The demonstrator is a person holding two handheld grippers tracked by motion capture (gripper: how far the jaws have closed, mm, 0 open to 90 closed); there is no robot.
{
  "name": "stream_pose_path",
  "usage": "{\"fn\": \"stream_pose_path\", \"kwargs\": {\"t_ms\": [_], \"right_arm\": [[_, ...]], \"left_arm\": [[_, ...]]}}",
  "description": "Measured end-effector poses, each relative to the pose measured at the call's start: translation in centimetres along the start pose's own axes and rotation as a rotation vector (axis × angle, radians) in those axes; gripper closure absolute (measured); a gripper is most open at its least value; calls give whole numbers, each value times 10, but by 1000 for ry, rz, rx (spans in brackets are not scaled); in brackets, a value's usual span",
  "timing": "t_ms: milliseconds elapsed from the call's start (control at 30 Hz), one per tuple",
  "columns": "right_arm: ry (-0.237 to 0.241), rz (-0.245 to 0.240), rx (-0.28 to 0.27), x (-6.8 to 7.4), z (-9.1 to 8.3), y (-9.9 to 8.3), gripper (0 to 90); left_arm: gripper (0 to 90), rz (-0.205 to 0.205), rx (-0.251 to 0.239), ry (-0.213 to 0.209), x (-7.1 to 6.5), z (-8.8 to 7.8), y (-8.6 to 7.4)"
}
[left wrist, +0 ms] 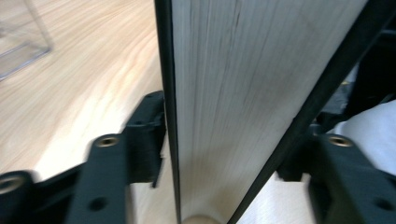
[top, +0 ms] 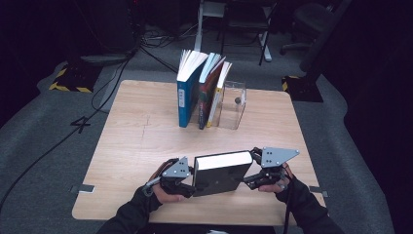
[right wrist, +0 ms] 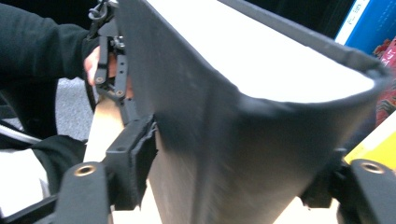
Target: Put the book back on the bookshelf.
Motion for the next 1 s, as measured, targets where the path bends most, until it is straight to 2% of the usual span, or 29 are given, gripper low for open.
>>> {"fn": "stream_pose_path", "kwargs": {"t_ms": [100, 200, 300, 367, 433, 533, 700, 833, 867, 1000], "right_arm": [[11, -15, 5, 3, -2, 2, 426], [16, -14, 10, 8, -3, 8, 467], [10, -18, 12, 10, -1, 15, 481], [3, -10, 18, 10, 0, 21, 490], [-11, -14, 45, 11, 2, 25, 488], [-18, 16, 86, 10, 5, 30, 488], [-11, 42, 157, 9, 10, 36, 489], [-19, 78, 196, 9, 21, 38, 463], [-43, 83, 182, 8, 21, 39, 473], [-40, 89, 176, 8, 20, 40, 491]], "left_arm": [[368, 6, 26, 52, 5, -6, -4], [346, -8, 40, 94, 10, -11, -8], [340, -22, 28, 129, 13, -12, -8], [364, -12, 26, 144, 15, -13, -9], [361, -22, 8, 169, 15, -12, -9], [349, -8, -2, 204, 15, -11, -9], [341, 10, 5, 213, 9, -2, -8], [313, 6, 4, 225, 8, 1, -8], [315, -3, 3, 227, 9, 1, -8], [314, 4, 11, 229, 8, 0, -7]]}}
Point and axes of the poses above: each handheld gripper's, and its own axes: z roughly forward along the jaws, y roughly out of its top, x roughly to its left, the point moved 5 cm from there along z, roughly forward along the jaws, and after that the axes turned 5 degrees about -z, right-handed, at the moved point
